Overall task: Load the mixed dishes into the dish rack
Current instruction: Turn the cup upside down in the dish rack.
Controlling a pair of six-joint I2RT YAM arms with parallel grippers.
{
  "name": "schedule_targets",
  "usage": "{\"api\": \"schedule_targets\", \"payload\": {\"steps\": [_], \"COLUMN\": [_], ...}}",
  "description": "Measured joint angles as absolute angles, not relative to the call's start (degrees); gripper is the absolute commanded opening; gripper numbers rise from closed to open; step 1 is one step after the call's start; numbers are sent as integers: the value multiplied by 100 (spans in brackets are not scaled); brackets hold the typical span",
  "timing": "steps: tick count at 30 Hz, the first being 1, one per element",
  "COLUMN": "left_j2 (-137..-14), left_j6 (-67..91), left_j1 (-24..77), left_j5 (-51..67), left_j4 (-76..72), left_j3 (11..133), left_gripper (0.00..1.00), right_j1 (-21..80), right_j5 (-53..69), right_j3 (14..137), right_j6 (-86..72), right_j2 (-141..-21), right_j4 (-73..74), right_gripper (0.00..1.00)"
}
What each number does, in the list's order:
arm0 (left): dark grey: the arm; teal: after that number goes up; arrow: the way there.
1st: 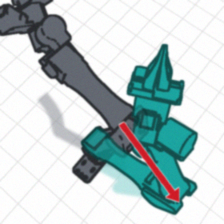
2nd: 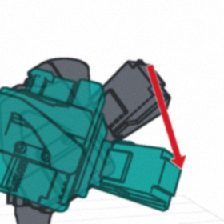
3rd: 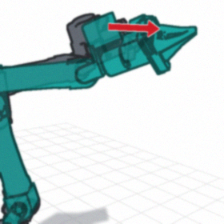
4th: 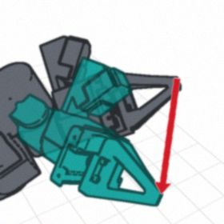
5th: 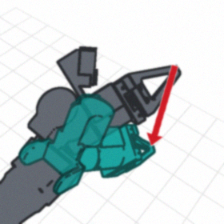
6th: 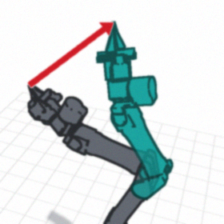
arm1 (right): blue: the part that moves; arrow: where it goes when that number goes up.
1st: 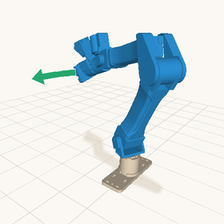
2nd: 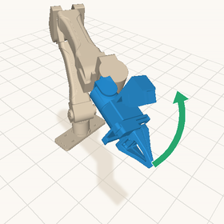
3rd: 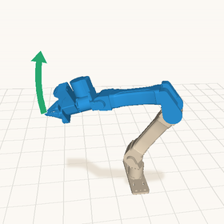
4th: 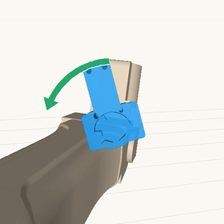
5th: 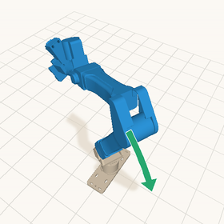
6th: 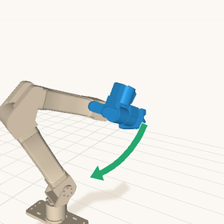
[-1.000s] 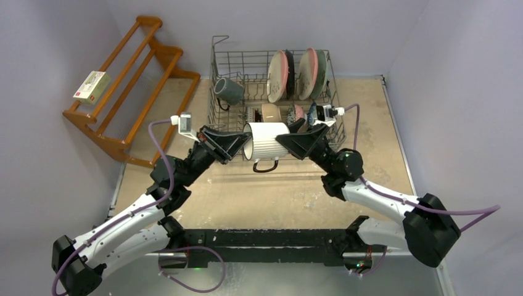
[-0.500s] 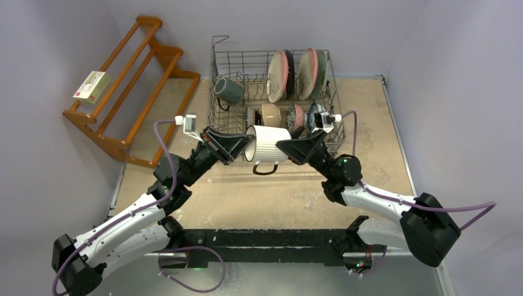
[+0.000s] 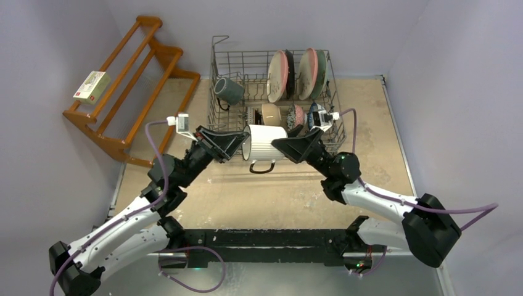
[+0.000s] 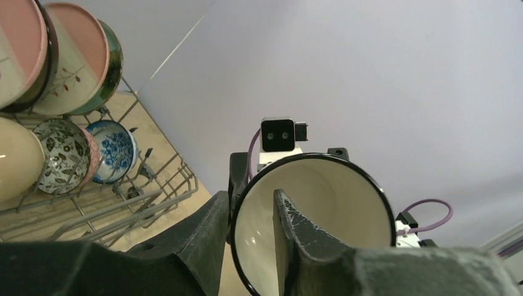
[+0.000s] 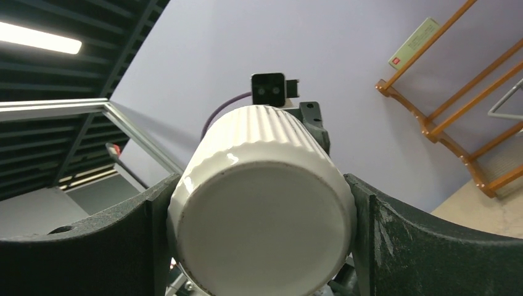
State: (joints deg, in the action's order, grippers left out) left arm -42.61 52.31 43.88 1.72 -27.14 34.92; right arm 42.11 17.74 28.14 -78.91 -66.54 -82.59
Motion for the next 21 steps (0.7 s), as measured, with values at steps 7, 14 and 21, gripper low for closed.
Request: {"api": "schedule_targets", "payload": {"steps": [7,14,21], "left_j2": [-3854,-3446,-3089], "left_j6": [5057,4617,4049], "left_j1": [4386,4386,4386], "left_j5": [-106,-561,-1194], "left_j4": [-2060,-854,482], "left_j3": [3774,4034,4668], "left_gripper": [47,50,53], "right_j1": [4211,4211,4211], "right_j5": [1752,1579,1070], "right_j3": [3214,4042,5358], "right_j6": [-7363,-6405,-5074], "right_j2": [-6460,-6394,-6646], "right_j4": [-7581,-6121,-4213], "right_gripper": [0,0,0]}}
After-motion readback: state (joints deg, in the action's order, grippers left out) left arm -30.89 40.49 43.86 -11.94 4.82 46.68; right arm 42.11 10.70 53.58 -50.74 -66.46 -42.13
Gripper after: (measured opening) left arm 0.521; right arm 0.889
